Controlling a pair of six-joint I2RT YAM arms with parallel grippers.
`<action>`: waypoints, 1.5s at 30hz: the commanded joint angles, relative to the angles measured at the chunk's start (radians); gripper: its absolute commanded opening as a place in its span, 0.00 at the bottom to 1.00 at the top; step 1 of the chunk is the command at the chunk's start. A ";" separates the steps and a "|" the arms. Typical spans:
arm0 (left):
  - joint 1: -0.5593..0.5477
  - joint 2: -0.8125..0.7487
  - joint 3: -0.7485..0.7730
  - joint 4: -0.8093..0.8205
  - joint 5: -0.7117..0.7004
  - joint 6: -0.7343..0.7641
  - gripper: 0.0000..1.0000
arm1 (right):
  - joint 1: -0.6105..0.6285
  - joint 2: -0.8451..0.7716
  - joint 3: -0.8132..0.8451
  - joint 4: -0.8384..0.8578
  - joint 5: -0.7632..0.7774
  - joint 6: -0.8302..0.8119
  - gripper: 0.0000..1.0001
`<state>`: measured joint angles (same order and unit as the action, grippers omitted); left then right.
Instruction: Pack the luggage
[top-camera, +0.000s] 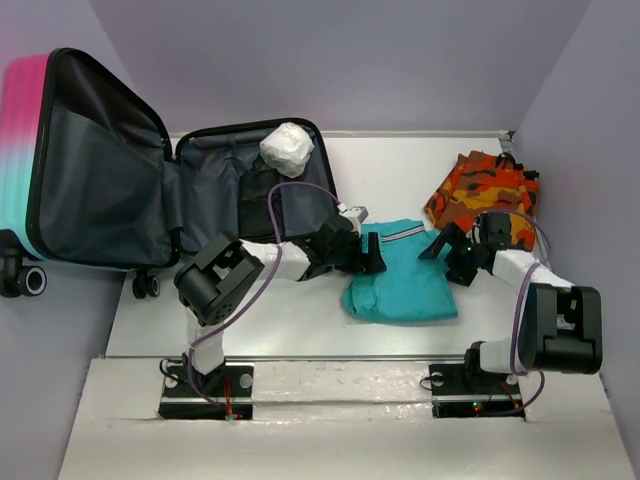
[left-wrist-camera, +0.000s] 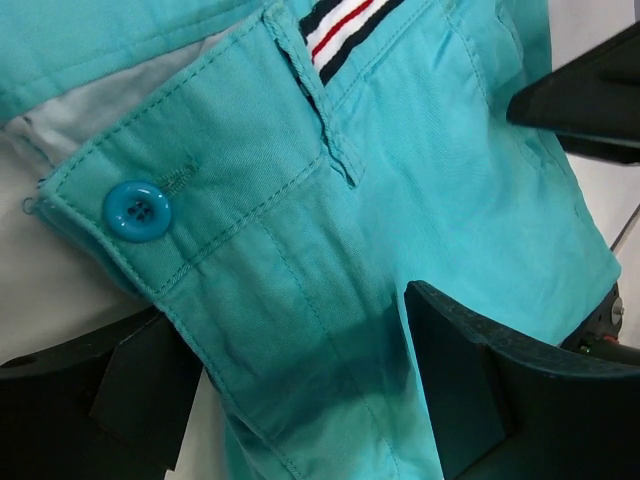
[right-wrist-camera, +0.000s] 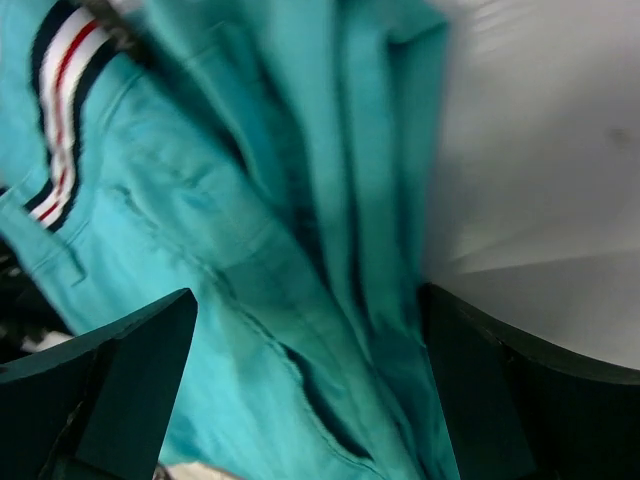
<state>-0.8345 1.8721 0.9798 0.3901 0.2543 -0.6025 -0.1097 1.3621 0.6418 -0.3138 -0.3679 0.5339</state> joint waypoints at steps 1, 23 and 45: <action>0.015 0.053 0.033 0.001 -0.029 0.021 0.88 | 0.013 0.045 -0.079 0.021 -0.126 -0.006 1.00; -0.002 -0.066 -0.006 0.118 -0.046 -0.033 0.06 | 0.013 -0.425 -0.081 0.068 -0.016 0.086 0.07; 0.358 -0.418 0.323 -0.301 -0.055 0.102 0.06 | 0.488 -0.016 0.603 0.191 0.027 0.248 0.07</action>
<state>-0.6426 1.5791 1.2308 0.1741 0.2214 -0.5621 0.2012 1.1679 1.0359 -0.2981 -0.3824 0.7319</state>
